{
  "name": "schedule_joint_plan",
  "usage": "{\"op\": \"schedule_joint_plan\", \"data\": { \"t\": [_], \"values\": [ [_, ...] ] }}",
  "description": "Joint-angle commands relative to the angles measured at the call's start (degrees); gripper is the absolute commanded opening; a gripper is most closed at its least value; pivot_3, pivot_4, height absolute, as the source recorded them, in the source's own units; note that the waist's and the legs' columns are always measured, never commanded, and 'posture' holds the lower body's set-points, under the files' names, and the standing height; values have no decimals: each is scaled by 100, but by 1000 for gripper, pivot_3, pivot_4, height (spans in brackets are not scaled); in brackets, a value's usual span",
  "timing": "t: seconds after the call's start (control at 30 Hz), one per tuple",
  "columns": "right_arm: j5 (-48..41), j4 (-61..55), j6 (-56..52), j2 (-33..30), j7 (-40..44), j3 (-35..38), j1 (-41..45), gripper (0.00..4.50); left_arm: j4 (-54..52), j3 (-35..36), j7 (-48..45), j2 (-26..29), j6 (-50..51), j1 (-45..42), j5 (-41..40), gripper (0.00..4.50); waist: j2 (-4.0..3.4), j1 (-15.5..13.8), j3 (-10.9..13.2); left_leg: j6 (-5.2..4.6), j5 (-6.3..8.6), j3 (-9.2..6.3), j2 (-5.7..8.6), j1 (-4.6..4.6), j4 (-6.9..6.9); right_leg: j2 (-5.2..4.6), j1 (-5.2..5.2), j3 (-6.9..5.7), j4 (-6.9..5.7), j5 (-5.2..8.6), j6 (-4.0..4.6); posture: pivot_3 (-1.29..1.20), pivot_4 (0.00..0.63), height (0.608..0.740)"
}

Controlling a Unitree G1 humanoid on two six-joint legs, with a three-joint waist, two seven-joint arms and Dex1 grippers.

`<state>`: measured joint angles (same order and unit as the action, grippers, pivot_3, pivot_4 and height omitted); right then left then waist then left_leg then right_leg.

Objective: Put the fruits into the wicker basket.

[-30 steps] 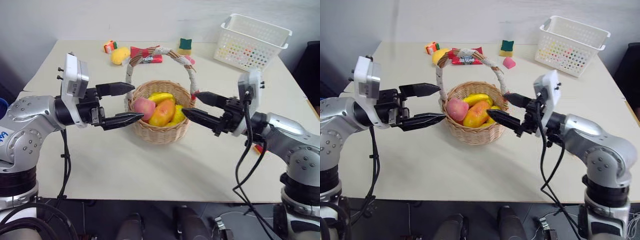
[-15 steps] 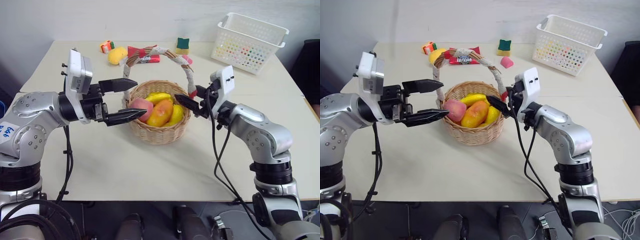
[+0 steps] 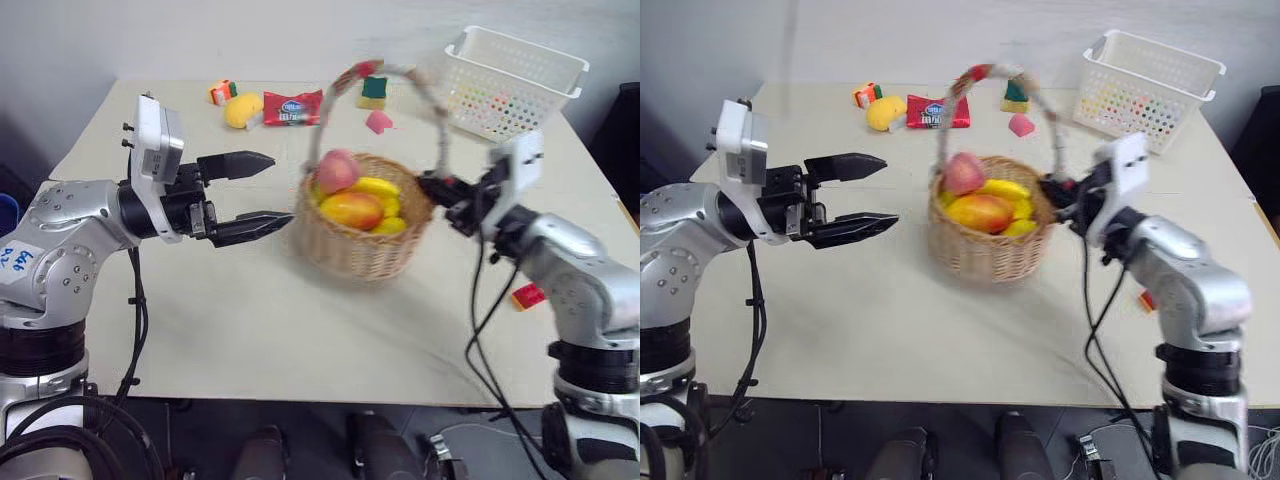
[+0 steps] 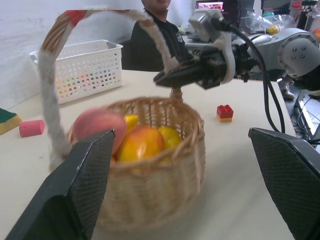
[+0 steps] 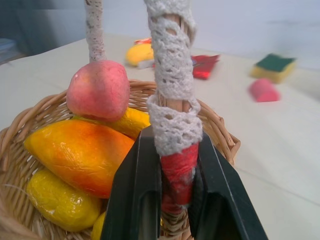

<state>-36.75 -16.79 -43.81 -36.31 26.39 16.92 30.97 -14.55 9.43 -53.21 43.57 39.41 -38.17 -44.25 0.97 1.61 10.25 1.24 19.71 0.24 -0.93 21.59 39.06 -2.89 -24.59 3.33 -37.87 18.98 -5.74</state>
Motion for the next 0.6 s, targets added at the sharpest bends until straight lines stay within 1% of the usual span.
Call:
{"op": "schedule_joint_plan", "data": {
  "t": [0.03, 0.1, 0.2, 0.3, 0.37, 0.4, 0.43, 0.47, 0.5, 0.6],
  "values": [
    [290, 83, 445, -580, -30, 896, -139, 255, 83, -100, -100, -95, -195, -267, 87, 4500, 0, -23, 0, 0, 0, -1, 2, 1, 0, -1, 1, -1, 3, 0, 0, 0, 150, 740],
    [447, 352, 650, -668, -43, 1022, -226, 255, 164, -183, -129, -170, -250, -343, 139, 4500, 0, -14, 0, -1, 0, 1, 2, 0, 1, 3, 4, 2, 4, 0, -1, 0, 150, 740],
    [849, 882, 1018, -612, -233, 1012, -357, 255, 225, -288, -191, -281, -282, -431, 201, 4500, 0, 27, 0, -1, 0, 14, 0, -6, 1, 22, 3, 8, 3, -1, -2, 0, 150, 740],
    [1056, 1187, 1215, -501, -417, 1037, -457, 255, 248, -317, -243, -333, -287, -474, 205, 4500, 0, 46, 0, -1, 0, 27, -6, -18, -4, 24, 0, 11, -3, -2, -3, 0, 150, 740],
    [1123, 1290, 1285, -424, -498, 1094, -564, 966, 252, -319, -274, -343, -270, -486, 189, 4500, -3, 54, 1, 0, -1, 32, -8, -18, -3, 25, -7, 12, -10, -2, -4, 0, 150, 740],
    [1093, 1259, 1291, -402, -474, 1149, -669, 1144, 253, -316, -283, -344, -263, -484, 181, 4500, -3, 54, 1, 1, -1, 34, -8, -20, -3, 25, -8, 13, -10, -2, -3, 0, 150, 740],
    [1037, 1203, 1269, -395, -439, 1210, -764, 1470, 259, -312, -292, -345, -257, -482, 178, 4500, -3, 46, 1, 1, -1, 33, -9, -21, -2, 25, -8, 12, -10, -2, -3, 0, 150, 740],
    [942, 1088, 1223, -397, -404, 1292, -871, 1740, 258, -305, -303, -342, -250, -473, 175, 4500, -3, 30, 1, 1, -1, 31, -9, -22, -1, 25, -6, 12, -10, -2, -3, 0, 150, 740],
    [843, 959, 1154, -414, -369, 1387, -976, 2157, 259, -298, -319, -336, -239, -463, 169, 4500, -3, 14, 1, 1, -1, 30, -9, -21, -1, 24, -5, 13, -9, -2, -3, 0, 150, 740],
    [282, 392, 671, -593, -111, 1881, -1428, 3177, 268, -271, -384, -301, -232, -406, 160, 4500, -3, -12, 1, 1, -1, 30, -6, -20, 0, 23, -4, 13, -10, -3, -6, 0, 150, 740]
  ]
}}
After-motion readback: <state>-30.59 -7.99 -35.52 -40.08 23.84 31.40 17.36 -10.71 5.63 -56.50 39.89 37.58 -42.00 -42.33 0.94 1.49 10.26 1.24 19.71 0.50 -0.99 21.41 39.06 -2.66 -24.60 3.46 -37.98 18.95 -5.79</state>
